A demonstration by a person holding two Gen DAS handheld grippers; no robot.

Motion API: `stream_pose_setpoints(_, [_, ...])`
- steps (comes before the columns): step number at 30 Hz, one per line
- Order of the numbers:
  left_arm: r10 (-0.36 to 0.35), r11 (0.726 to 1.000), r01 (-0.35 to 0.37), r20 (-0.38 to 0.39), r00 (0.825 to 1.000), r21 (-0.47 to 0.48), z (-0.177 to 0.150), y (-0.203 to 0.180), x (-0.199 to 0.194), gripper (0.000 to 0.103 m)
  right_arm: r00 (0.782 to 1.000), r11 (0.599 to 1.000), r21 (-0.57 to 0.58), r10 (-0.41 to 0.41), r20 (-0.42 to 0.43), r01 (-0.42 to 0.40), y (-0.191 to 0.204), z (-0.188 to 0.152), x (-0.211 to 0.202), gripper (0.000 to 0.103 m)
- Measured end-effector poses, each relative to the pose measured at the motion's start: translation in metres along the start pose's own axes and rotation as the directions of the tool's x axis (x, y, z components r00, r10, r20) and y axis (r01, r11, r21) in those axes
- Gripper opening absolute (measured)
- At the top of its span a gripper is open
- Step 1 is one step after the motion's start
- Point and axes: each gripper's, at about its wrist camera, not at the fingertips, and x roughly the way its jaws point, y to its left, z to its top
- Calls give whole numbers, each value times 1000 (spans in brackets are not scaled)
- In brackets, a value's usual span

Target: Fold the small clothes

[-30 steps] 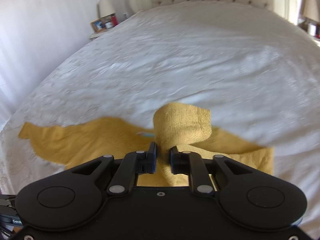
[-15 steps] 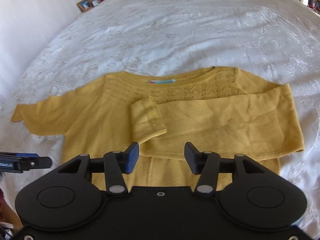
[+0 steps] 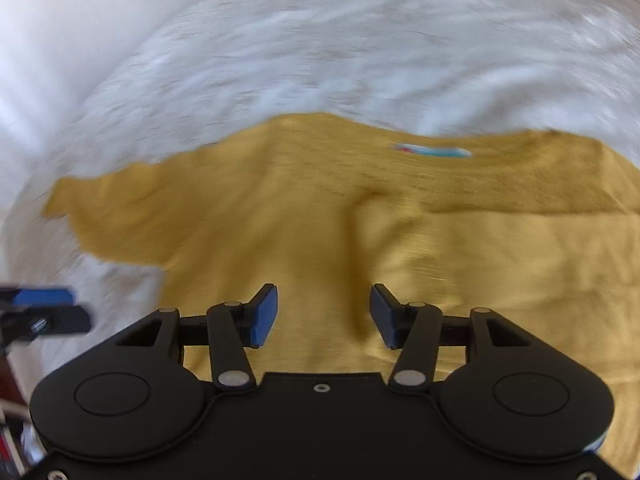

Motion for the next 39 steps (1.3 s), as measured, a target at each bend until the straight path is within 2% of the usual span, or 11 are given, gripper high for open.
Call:
stream_pose_setpoints(2, [-5,1000,5,-3,1000,-10,3,2,3,82,1000,999,-47,2,20,-1,11,-6,-9,59])
stream_pose_setpoints(4, [-10,1000,10,-4,1000,-6,7,-2,6,82,997,997,-47,-65,38,67,11,-11,-18,70])
stream_pose_setpoints(7, [-26,1000,26,3,1000,16,11,-14,11,82,984,984,51,-174,35,172,-15,-11,-22,73])
stream_pose_setpoints(10, [-42,999,42,13,999,21,14,-28,13,82,984,970,164,-179,-9,178,-48,-6,-14,73])
stream_pose_setpoints(15, [-30,1000,31,37,999,-3,21,-41,12,82,997,992,118,-44,-62,51,-47,2,12,75])
stream_pose_setpoints(18, [-18,999,20,48,999,-41,28,-42,12,87,994,993,-39,106,-28,-107,-19,3,11,74])
stream_pose_setpoints(21, [-12,998,15,46,999,-59,37,-45,18,97,987,966,-201,160,-32,-163,6,-5,-1,73])
stream_pose_setpoints(24, [-25,999,27,29,999,-45,43,-56,31,97,993,973,-200,115,-16,-115,2,-19,-20,73])
stream_pose_setpoints(28, [-56,998,56,-15,998,2,40,-81,61,96,1000,995,-95,19,-10,-20,-30,-38,-45,74])
stream_pose_setpoints(36, [-107,987,113,-58,993,114,23,-120,109,95,994,995,-43,-92,-58,90,-73,-67,-75,74])
stream_pose_setpoints(39, [-104,983,113,-64,992,145,21,-124,117,80,993,995,-16,-95,-76,94,-81,-72,-74,74])
